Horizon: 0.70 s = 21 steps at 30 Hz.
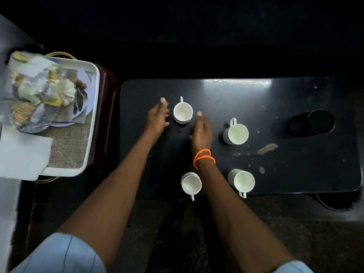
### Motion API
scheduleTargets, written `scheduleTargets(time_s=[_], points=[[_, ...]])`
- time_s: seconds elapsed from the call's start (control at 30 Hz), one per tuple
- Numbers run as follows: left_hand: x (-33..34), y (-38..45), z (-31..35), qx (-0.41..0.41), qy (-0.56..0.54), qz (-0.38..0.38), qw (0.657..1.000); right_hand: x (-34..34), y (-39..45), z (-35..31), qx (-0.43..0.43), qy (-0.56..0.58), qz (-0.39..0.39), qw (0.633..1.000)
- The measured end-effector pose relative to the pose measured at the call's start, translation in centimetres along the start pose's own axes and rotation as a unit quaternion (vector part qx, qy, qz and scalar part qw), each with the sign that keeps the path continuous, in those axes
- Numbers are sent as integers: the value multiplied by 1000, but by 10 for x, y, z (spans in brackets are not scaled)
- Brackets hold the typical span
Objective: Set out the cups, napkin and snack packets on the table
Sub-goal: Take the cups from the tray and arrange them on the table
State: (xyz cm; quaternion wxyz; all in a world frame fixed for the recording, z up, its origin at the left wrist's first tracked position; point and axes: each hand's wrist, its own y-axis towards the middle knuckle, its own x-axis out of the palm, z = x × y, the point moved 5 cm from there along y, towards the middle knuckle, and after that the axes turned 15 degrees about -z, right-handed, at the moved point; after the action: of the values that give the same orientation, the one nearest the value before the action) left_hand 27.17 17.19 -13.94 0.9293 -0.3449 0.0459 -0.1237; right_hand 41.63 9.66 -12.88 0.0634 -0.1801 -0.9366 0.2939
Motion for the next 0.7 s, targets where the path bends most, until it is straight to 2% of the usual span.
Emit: scheduleTargets(time_s=[0.17, 0.23, 0.47, 0.7], points=[[20, 0, 7, -2, -47, -29, 998, 11, 33, -19, 59, -10, -75, 995], [24, -2, 7, 2, -64, -31, 997, 10, 40, -20, 81, -12, -82, 993], [25, -12, -3, -21, -73, 9, 997, 0, 23, -9, 76, 63, -45, 994], [28, -28, -27, -40, -30, 24, 998, -10, -4, 25, 101, 132, -2, 986]])
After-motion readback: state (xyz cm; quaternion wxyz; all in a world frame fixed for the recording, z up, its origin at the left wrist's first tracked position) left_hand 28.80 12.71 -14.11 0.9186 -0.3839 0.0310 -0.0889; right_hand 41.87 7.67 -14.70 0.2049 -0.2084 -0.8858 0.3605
